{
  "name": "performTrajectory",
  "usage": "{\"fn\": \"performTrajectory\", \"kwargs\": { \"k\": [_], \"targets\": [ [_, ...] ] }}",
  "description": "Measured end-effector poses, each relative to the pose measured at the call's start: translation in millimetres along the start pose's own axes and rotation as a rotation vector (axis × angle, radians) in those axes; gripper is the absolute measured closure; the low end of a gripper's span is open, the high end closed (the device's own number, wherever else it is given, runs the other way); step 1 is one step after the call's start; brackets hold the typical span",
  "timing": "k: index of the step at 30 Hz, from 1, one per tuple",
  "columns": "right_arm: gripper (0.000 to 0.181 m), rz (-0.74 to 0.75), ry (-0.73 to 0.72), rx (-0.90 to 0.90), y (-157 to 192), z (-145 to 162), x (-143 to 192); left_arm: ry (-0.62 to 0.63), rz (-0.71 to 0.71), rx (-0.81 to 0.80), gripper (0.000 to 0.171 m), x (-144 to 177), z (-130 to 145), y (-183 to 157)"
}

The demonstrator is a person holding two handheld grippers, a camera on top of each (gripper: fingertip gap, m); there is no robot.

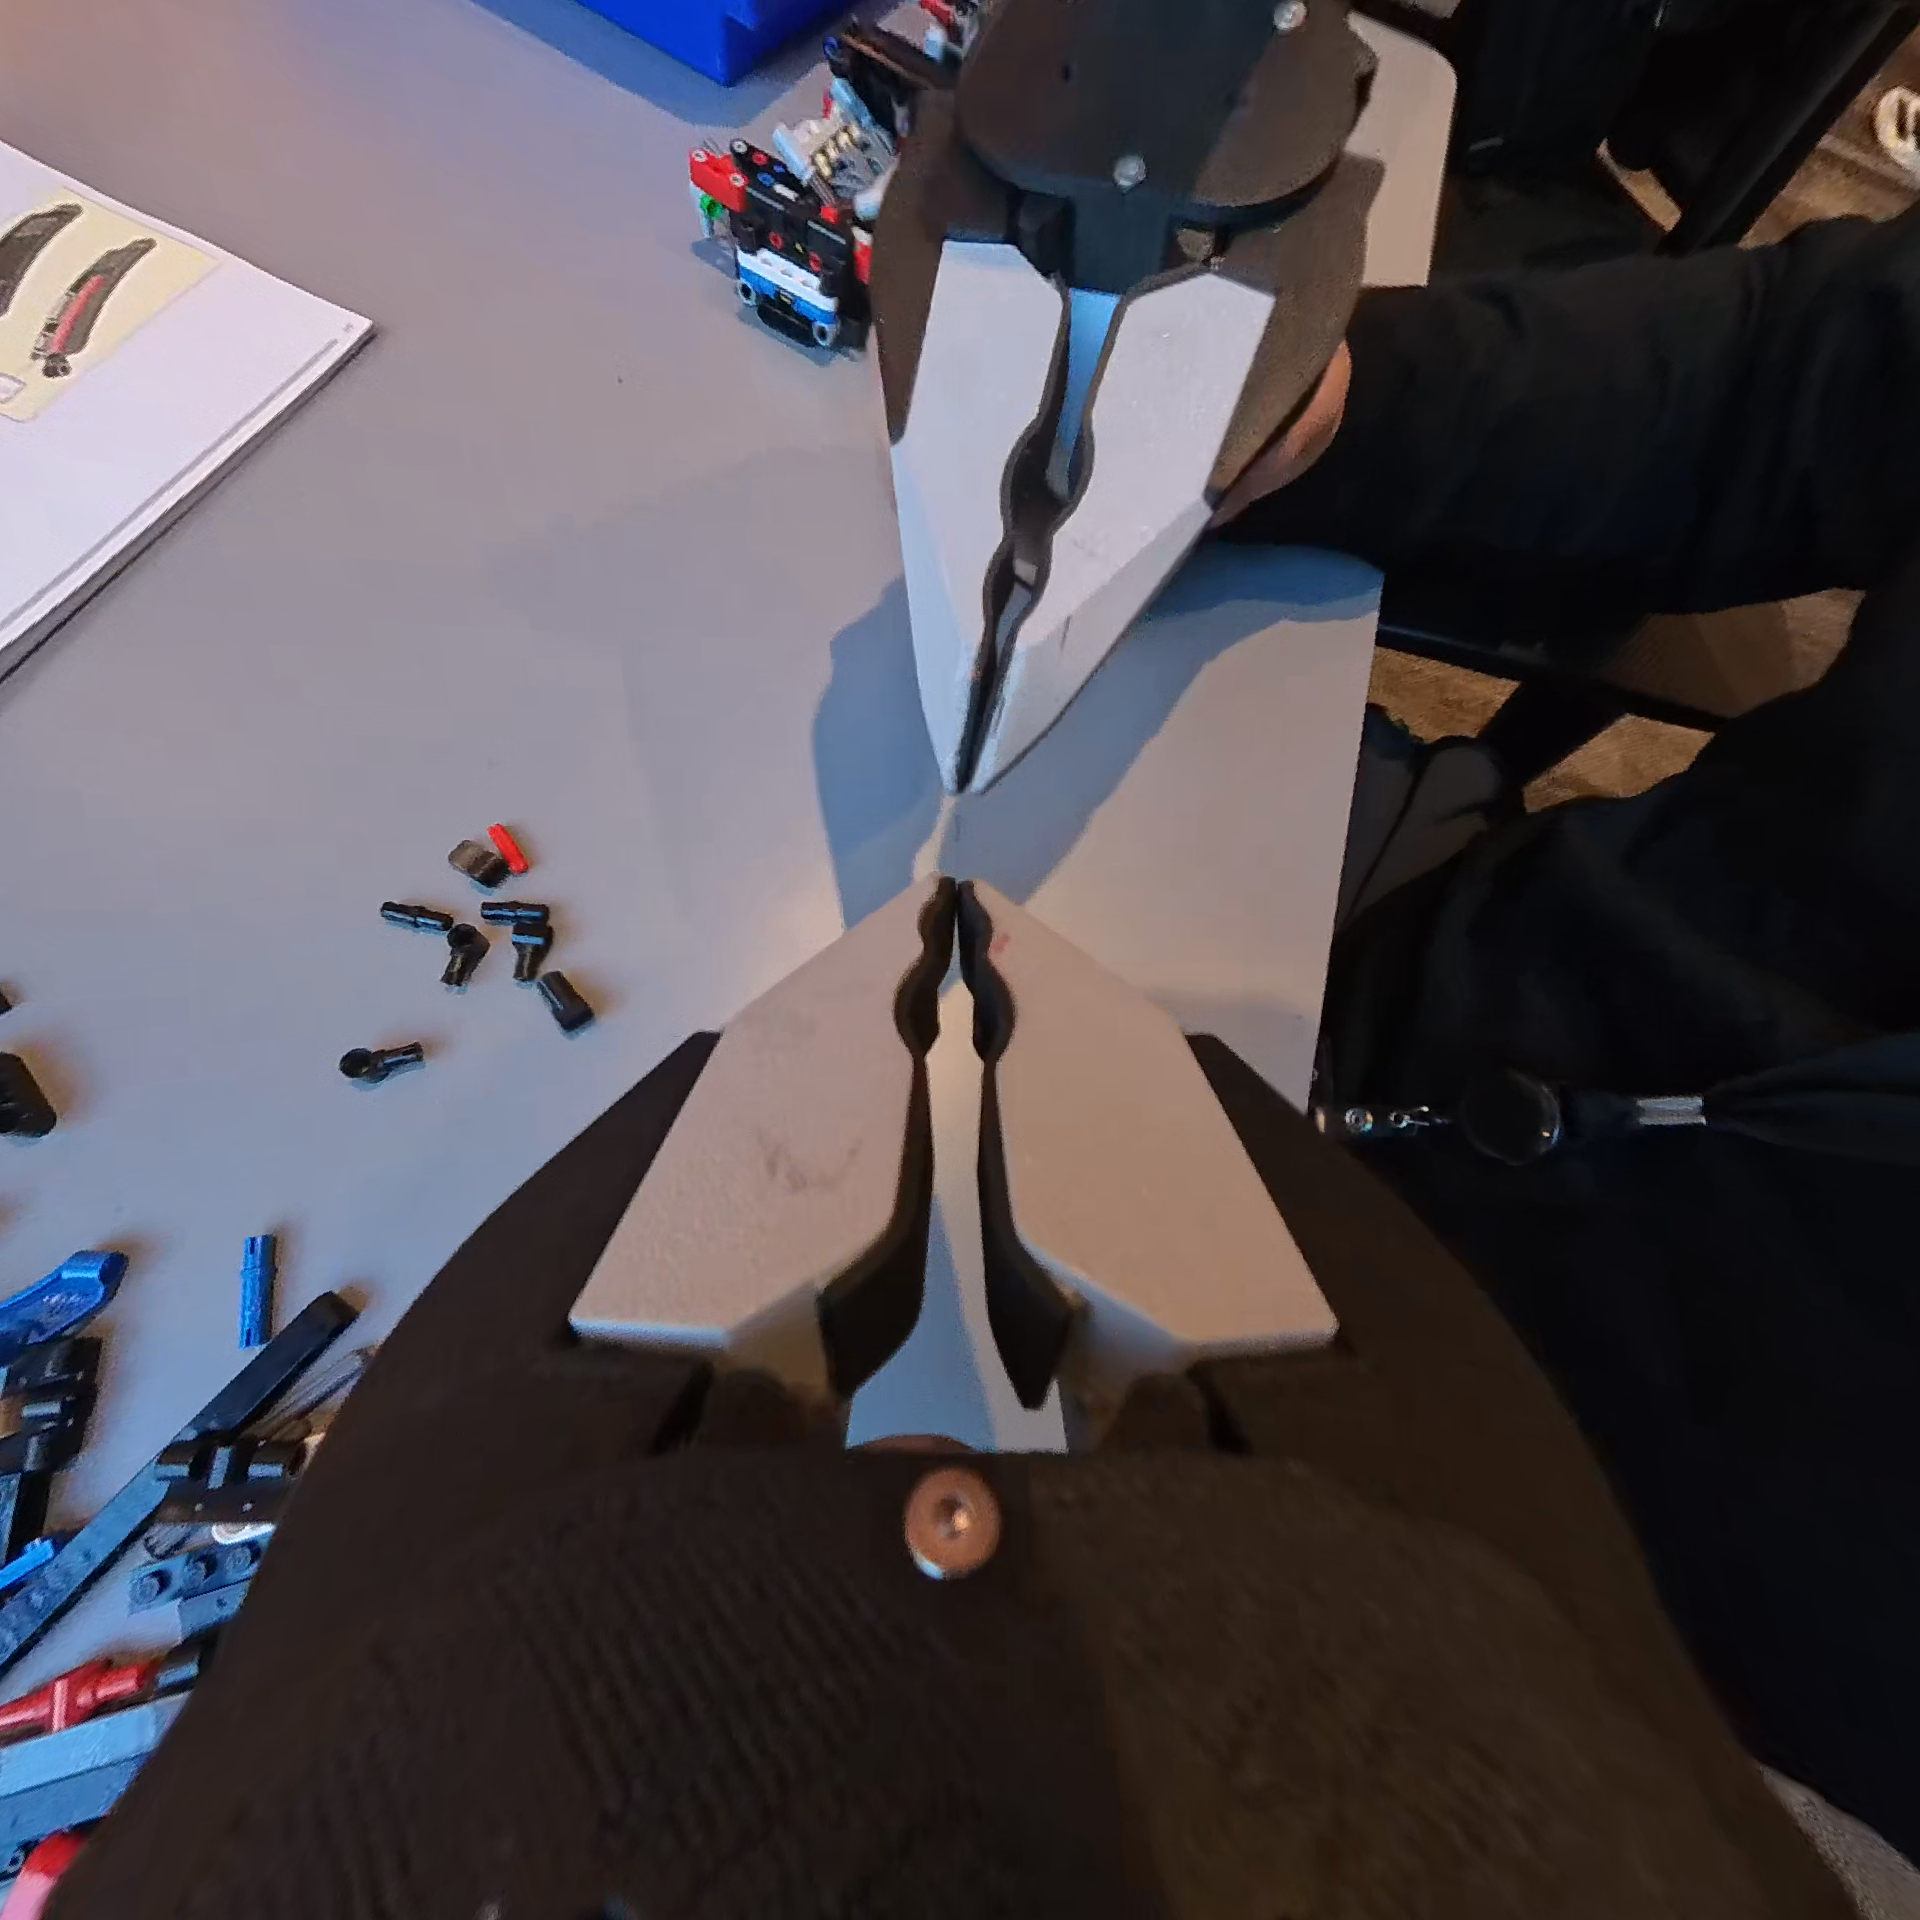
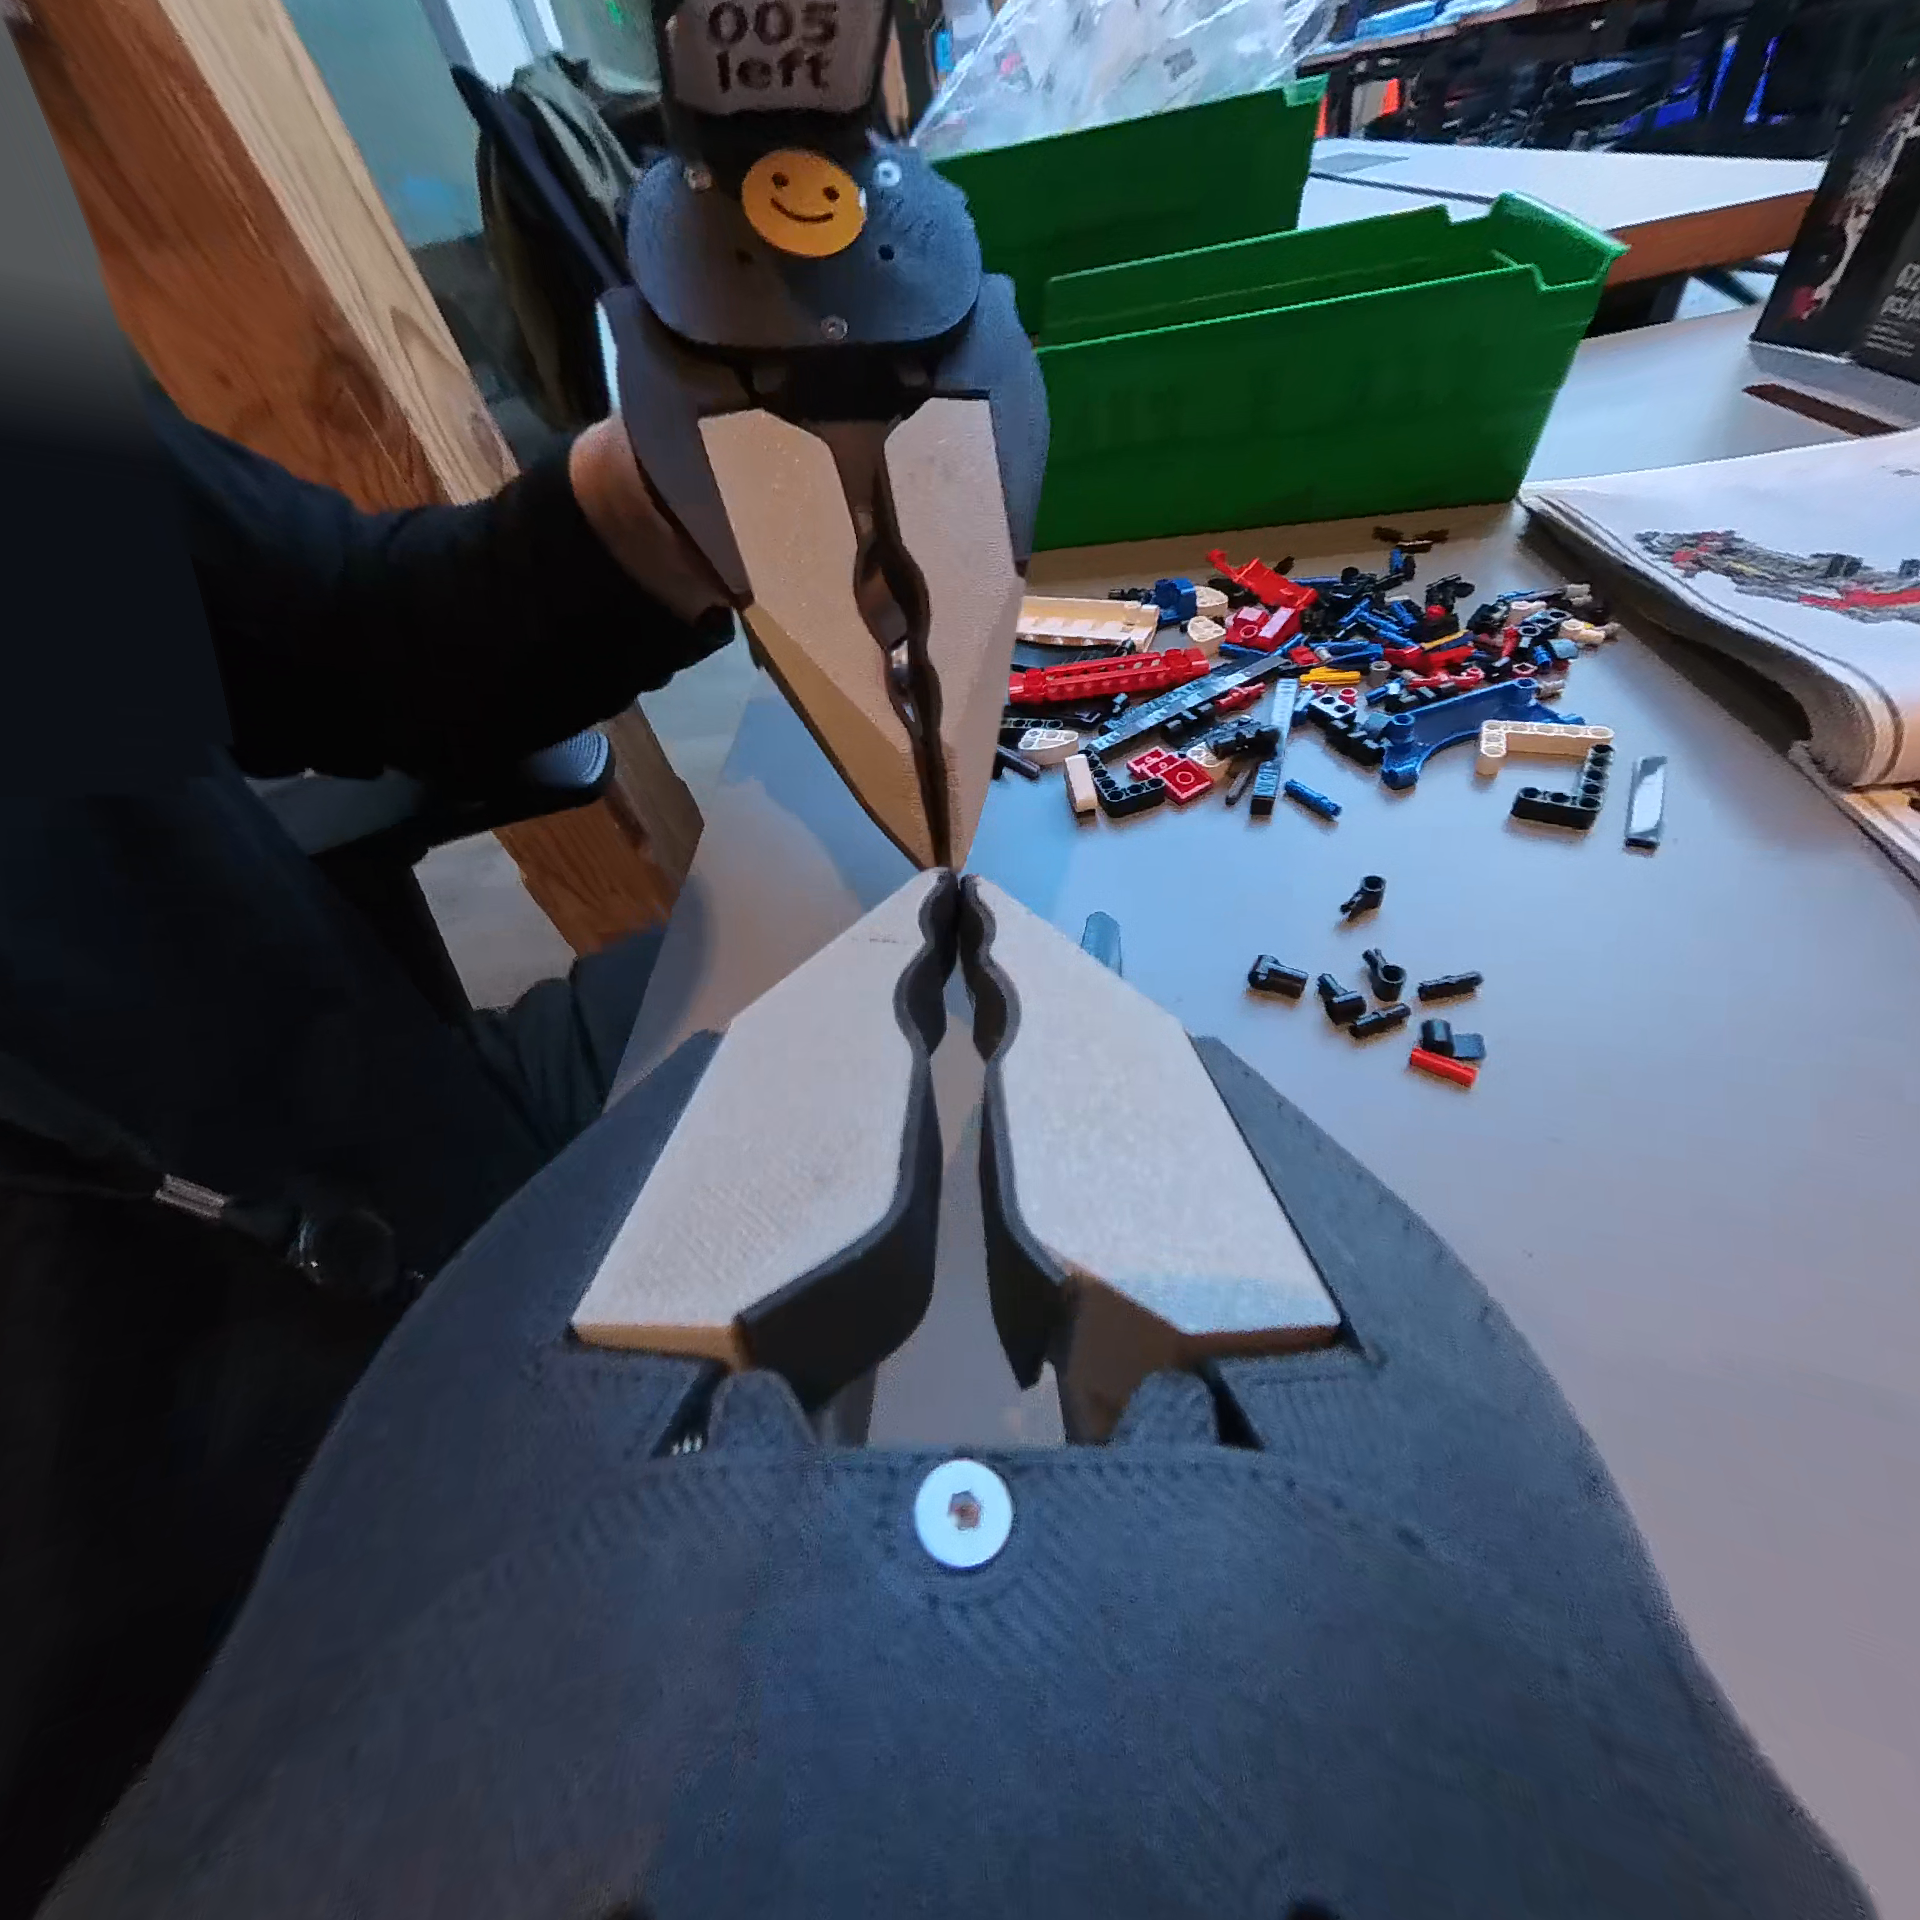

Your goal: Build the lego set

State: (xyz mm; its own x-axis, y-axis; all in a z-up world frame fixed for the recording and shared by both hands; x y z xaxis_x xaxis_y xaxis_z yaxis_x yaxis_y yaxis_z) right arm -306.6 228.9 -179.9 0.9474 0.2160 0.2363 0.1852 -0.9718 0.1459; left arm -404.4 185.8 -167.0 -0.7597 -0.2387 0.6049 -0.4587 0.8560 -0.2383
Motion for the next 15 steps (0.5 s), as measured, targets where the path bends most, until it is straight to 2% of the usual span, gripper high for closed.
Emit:
{"fn": "performTrajectory", "kwargs": {
  "k": [2,3,4,8,15],
  "targets": [
    [0.181,-0.003,0.028,0.027,4.2,2.6,-4.7,0.019,0.003,-0.02,0.171,-2.5,1.2,-2.3],
    [0.164,0.001,0.041,0.031,5.0,4.0,-7.0,0.031,0.003,-0.03,0.171,-3.7,1.9,-3.4],
    [0.162,-0.006,0.055,0.034,6.4,5.5,-8.5,0.043,0.001,-0.04,0.171,-4.7,2.6,-4.2],
    [0.18,0.001,0.062,0.071,9.2,5.9,-8.4,0.063,-0.006,-0.063,0.171,-6.2,3.4,-6.6],
    [0.179,-0.01,0.093,0.083,11.7,9.7,-12.1,0.063,-0.004,-0.068,0.171,-6.4,3.0,-7.7]
  ]
}}
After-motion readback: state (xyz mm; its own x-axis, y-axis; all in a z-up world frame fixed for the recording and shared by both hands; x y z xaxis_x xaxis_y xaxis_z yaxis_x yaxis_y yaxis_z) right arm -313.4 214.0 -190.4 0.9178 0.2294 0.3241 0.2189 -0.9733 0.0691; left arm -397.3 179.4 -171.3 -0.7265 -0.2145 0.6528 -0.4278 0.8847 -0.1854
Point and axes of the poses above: each gripper's, where its closed fingertips meet, x back along the fingers, z out of its underside, y = z × x across the jaws, the point moved 6 cm from there along x, back along the fingers, and after that the axes turned 6 degrees about z, right-handed, at the moved point
